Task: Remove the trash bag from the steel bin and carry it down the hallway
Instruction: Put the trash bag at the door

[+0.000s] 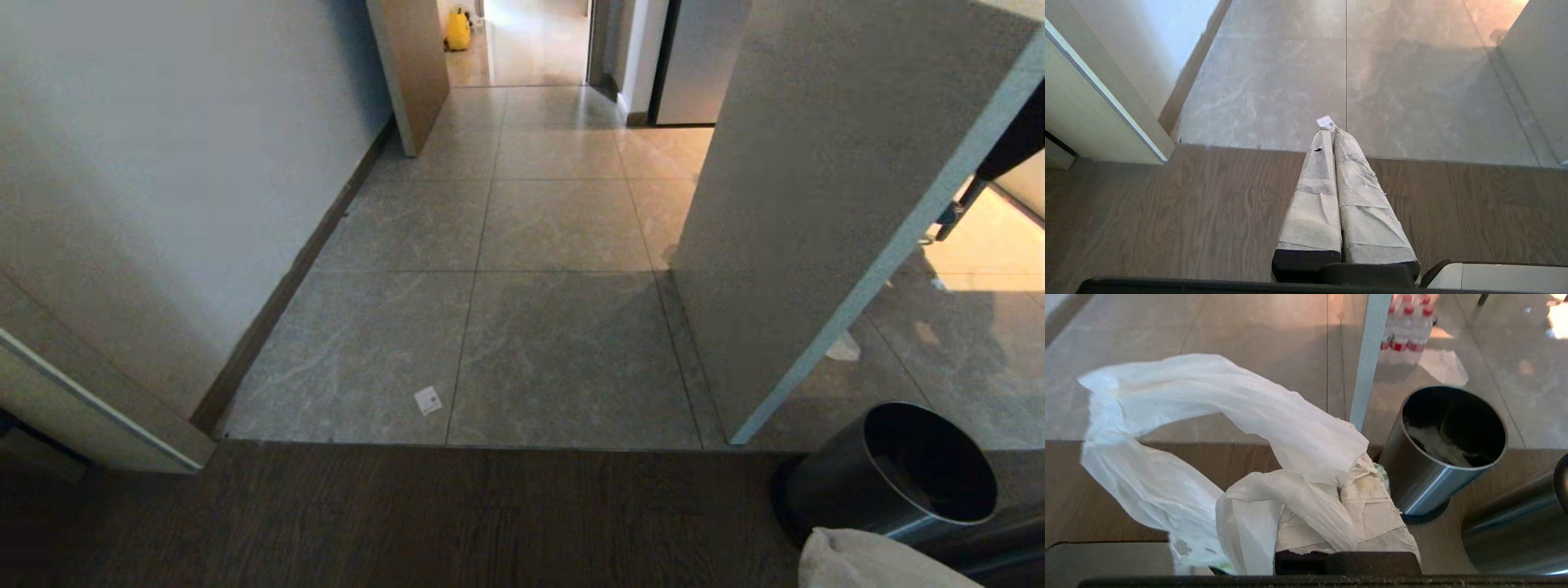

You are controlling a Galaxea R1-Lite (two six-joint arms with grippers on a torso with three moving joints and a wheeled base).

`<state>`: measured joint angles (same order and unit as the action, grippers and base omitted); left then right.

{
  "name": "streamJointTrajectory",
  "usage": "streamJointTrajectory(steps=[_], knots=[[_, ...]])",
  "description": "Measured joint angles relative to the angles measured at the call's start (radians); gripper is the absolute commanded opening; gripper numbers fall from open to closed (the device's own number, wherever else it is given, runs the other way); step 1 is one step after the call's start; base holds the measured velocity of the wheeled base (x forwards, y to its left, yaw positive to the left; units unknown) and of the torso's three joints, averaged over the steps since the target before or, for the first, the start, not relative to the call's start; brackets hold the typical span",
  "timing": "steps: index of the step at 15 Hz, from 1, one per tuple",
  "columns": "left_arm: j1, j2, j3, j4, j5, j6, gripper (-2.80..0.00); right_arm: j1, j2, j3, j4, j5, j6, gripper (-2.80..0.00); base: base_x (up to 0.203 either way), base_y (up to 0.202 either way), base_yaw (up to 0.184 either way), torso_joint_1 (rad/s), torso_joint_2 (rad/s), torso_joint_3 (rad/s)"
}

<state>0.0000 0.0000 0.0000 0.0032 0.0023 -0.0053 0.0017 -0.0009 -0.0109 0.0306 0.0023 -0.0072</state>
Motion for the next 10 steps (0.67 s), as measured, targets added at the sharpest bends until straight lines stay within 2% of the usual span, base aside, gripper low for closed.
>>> streamJointTrajectory(steps=[10], knots=[[0.000, 0.000, 0.000, 0.000, 0.000, 0.000, -2.80, 0.000, 0.000, 0.000, 0.000, 0.000, 0.000, -2.80, 0.000, 0.000, 0.000, 0.003, 0.00, 0.189]])
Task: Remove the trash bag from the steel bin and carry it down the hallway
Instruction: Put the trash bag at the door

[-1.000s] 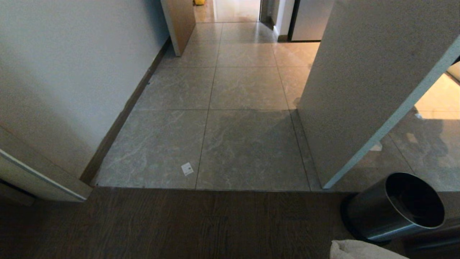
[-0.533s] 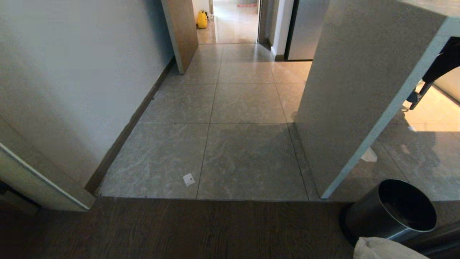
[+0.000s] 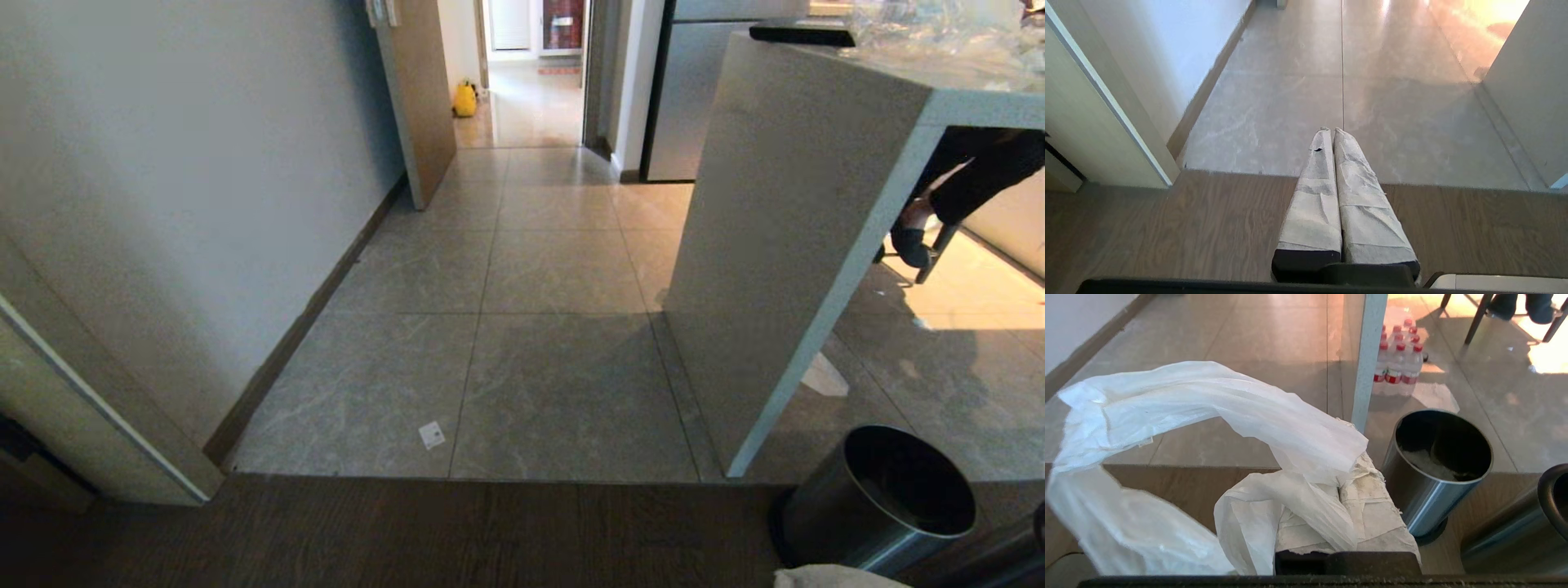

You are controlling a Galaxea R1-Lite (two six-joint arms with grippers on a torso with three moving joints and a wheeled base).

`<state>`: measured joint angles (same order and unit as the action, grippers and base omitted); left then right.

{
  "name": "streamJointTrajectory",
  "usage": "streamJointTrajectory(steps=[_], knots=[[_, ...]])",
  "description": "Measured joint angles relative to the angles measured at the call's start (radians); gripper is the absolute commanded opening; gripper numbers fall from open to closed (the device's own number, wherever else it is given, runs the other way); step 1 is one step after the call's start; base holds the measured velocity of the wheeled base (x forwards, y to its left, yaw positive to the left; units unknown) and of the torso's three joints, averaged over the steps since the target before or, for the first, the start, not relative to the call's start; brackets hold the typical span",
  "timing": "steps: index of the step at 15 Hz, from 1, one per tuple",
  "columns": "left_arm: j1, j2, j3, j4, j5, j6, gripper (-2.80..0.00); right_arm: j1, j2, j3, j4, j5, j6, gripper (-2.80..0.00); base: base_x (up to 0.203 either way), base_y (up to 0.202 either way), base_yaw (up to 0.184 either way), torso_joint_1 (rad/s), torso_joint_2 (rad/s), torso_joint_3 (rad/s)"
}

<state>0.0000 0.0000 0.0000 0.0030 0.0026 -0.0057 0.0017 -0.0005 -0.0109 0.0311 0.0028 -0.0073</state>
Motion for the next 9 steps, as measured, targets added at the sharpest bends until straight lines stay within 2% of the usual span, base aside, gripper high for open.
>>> streamJointTrajectory(steps=[9], knots=[[0.000, 0.000, 0.000, 0.000, 0.000, 0.005, -2.80, 0.000, 0.001, 0.000, 0.000, 0.000, 0.000, -2.80, 0.000, 0.000, 0.000, 0.002, 0.00, 0.017]])
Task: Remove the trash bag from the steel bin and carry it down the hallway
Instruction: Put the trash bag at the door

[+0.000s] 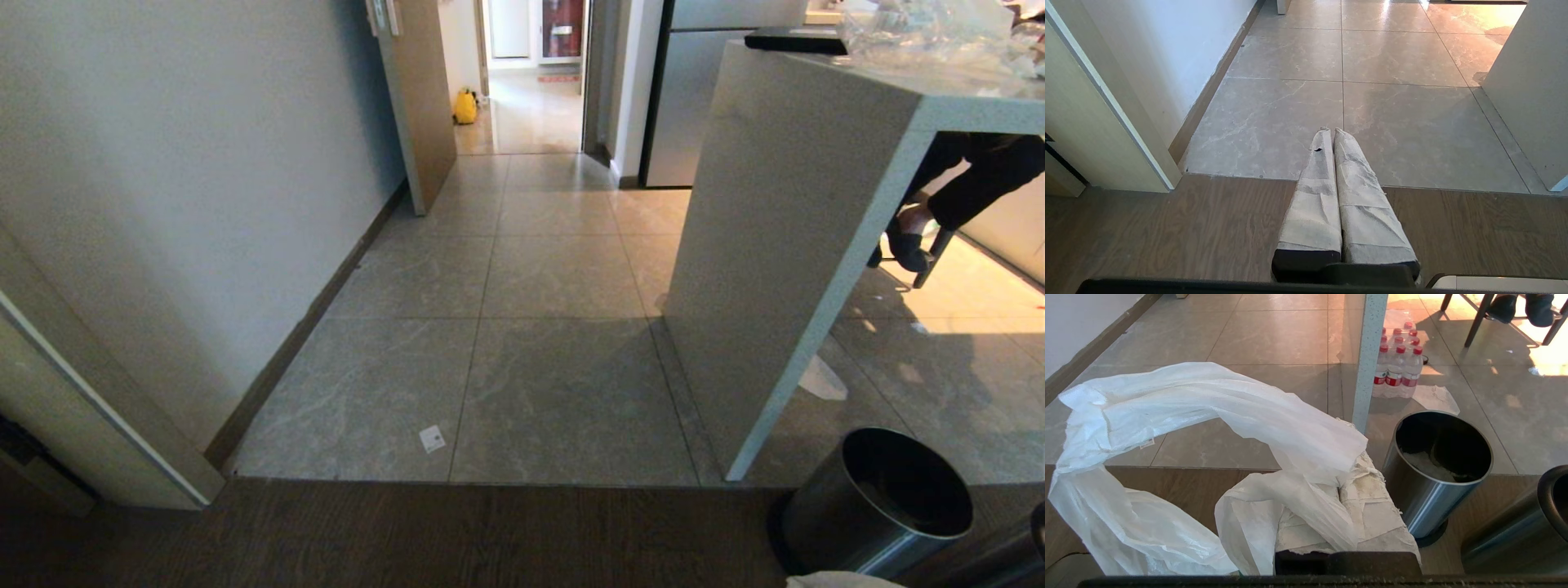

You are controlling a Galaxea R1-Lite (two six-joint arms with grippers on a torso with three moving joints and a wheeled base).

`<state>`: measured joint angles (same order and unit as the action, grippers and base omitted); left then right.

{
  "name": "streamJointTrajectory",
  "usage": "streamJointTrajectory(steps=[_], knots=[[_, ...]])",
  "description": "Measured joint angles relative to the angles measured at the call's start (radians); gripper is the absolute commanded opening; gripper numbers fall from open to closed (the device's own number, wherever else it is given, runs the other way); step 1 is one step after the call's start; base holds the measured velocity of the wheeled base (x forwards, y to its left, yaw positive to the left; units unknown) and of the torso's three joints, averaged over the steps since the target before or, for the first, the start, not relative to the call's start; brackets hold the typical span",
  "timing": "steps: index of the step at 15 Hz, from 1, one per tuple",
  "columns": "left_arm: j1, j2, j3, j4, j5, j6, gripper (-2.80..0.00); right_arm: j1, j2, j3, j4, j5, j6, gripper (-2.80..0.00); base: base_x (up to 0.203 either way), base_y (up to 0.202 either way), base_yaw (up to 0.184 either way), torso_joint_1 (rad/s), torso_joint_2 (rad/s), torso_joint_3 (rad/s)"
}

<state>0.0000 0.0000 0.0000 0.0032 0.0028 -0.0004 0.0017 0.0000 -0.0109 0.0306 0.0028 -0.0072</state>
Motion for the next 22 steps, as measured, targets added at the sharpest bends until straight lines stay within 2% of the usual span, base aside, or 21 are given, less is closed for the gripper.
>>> streamJointTrajectory(steps=[7, 22], knots=[[0.000, 0.000, 0.000, 0.000, 0.000, -0.003, -2.80, 0.000, 0.000, 0.000, 0.000, 0.000, 0.000, -2.80, 0.013, 0.000, 0.000, 0.001, 0.00, 0.001], [0.000, 0.000, 0.000, 0.000, 0.000, -0.002, -2.80, 0.000, 0.000, 0.000, 0.000, 0.000, 0.000, -2.80, 0.189, 0.000, 0.000, 0.001, 0.00, 0.001]])
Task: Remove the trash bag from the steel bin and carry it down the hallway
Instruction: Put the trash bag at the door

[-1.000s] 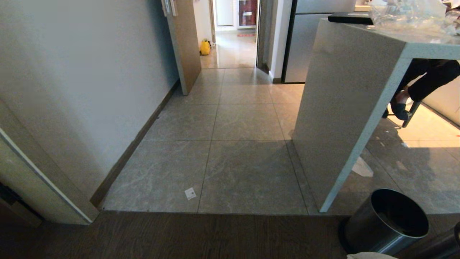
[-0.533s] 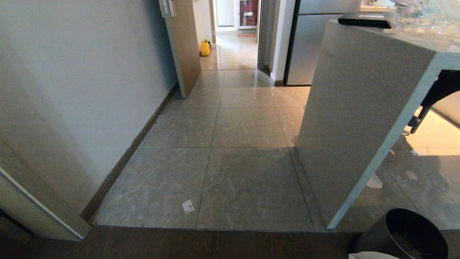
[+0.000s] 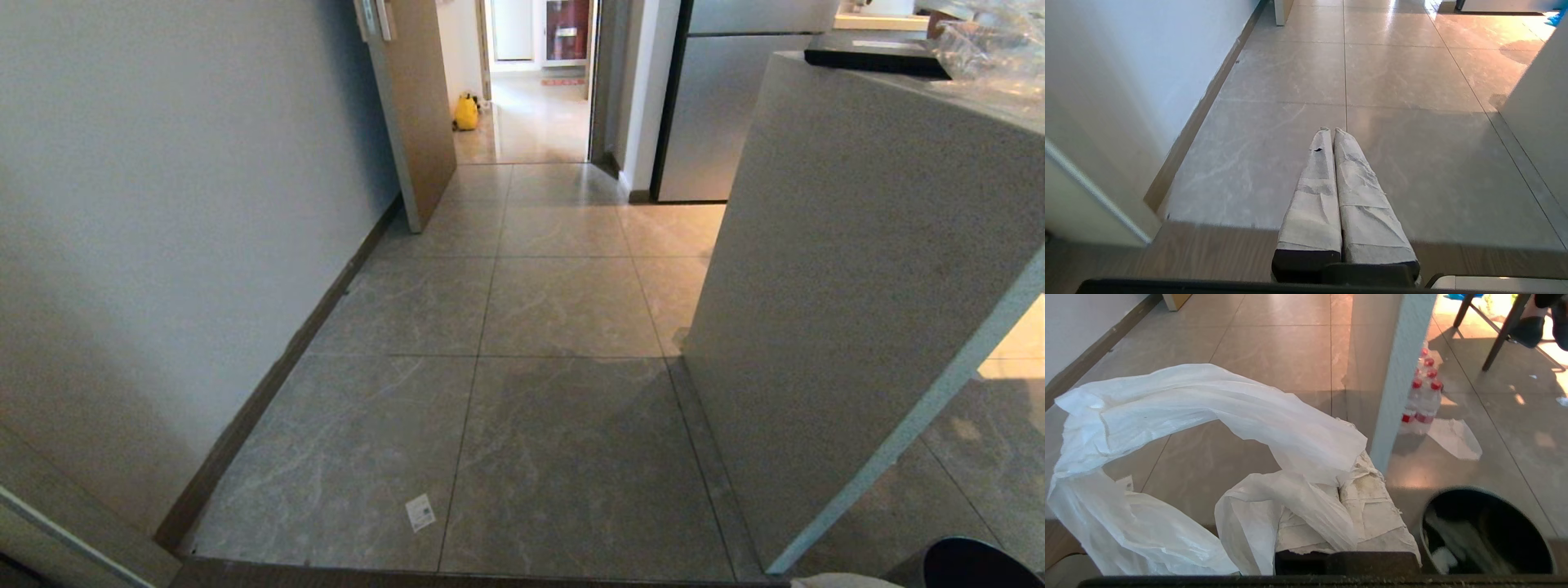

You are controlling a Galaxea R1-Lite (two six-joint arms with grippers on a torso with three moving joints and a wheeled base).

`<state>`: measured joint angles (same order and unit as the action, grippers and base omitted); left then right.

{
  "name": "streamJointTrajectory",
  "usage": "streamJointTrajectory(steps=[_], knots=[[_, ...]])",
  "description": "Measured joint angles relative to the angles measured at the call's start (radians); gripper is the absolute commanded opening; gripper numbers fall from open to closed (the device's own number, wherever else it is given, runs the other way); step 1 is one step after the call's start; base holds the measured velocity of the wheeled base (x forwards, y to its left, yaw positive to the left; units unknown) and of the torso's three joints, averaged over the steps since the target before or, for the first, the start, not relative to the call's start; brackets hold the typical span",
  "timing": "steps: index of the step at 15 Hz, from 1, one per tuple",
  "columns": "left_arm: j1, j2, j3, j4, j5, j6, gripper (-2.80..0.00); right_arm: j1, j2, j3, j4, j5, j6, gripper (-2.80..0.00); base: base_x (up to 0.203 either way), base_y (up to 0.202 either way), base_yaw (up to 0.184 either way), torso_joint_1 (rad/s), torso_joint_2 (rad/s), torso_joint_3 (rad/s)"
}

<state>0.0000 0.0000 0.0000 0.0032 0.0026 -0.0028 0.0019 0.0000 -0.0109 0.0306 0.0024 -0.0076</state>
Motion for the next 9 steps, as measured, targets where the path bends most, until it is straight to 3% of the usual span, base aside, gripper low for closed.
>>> streamJointTrajectory(steps=[9], knots=[[0.000, 0.000, 0.000, -0.001, 0.000, 0.000, -2.80, 0.000, 0.000, 0.000, 0.000, 0.000, 0.000, -2.80, 0.188, 0.000, 0.001, 0.005, 0.00, 0.002]])
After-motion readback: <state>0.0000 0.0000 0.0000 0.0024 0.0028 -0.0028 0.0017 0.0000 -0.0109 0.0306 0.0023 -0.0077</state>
